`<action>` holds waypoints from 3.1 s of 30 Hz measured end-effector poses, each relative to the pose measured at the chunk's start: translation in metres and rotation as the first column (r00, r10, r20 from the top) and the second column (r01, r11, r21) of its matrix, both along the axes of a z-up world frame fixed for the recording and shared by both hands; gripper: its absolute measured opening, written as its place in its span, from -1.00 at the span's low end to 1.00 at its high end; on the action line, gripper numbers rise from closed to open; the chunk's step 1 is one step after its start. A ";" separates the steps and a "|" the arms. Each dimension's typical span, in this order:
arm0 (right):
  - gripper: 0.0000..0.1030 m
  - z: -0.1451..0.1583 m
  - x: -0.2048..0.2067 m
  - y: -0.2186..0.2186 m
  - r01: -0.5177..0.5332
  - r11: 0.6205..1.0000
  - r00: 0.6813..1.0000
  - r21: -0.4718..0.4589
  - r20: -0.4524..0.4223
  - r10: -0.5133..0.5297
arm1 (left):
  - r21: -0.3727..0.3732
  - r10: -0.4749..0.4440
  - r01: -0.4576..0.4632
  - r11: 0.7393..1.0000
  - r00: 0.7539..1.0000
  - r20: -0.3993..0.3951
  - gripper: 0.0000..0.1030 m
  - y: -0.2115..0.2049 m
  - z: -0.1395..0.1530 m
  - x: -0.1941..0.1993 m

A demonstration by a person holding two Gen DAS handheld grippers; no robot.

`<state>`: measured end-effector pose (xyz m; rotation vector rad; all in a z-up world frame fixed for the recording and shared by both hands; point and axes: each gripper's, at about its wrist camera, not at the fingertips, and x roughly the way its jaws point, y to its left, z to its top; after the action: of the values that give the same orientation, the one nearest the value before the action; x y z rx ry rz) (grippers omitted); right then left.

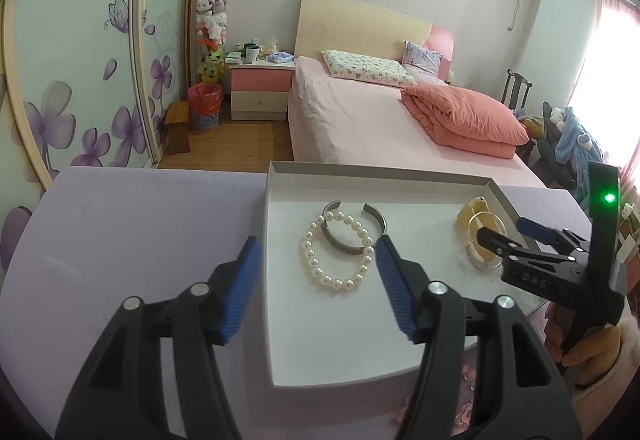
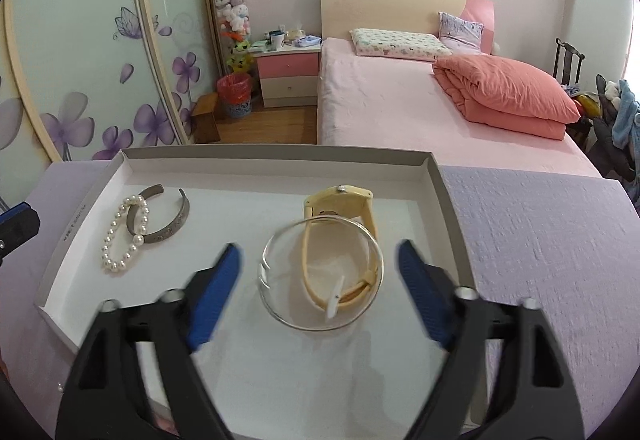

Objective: Organize jewelry
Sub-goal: 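Lower the bangle and pearl bracelet into the tray and open both tools, then grasp the pearl earring with the right tool while the left grasps the silver ring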

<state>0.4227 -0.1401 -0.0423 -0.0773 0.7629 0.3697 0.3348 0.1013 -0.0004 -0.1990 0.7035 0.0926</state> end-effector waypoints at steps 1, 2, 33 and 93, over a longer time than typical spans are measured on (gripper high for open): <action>0.69 0.002 -0.002 -0.003 -0.001 1.000 1.000 0.006 0.003 0.001 | 0.001 0.001 -0.001 1.000 1.000 0.002 0.22 0.000 0.000 0.000; 0.69 0.003 -0.003 -0.004 -0.001 1.000 1.000 0.011 0.003 0.001 | 0.002 0.001 -0.001 1.000 1.000 0.003 0.22 0.000 0.000 -0.001; 0.19 -0.017 -0.171 -0.061 -0.105 0.992 0.989 0.071 -0.099 0.111 | -0.021 -0.050 0.050 0.998 0.998 0.025 0.76 -0.018 -0.009 -0.178; -0.73 -0.025 -0.169 -0.078 -0.031 0.992 0.984 0.120 -0.172 0.052 | 0.128 -0.178 0.207 0.970 0.962 -0.208 -0.34 -0.130 -0.072 -0.132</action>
<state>0.2534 -0.2183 -0.0668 0.0498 0.9124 0.4645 0.2026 -0.0283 -0.0723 0.0236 0.9044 -0.0233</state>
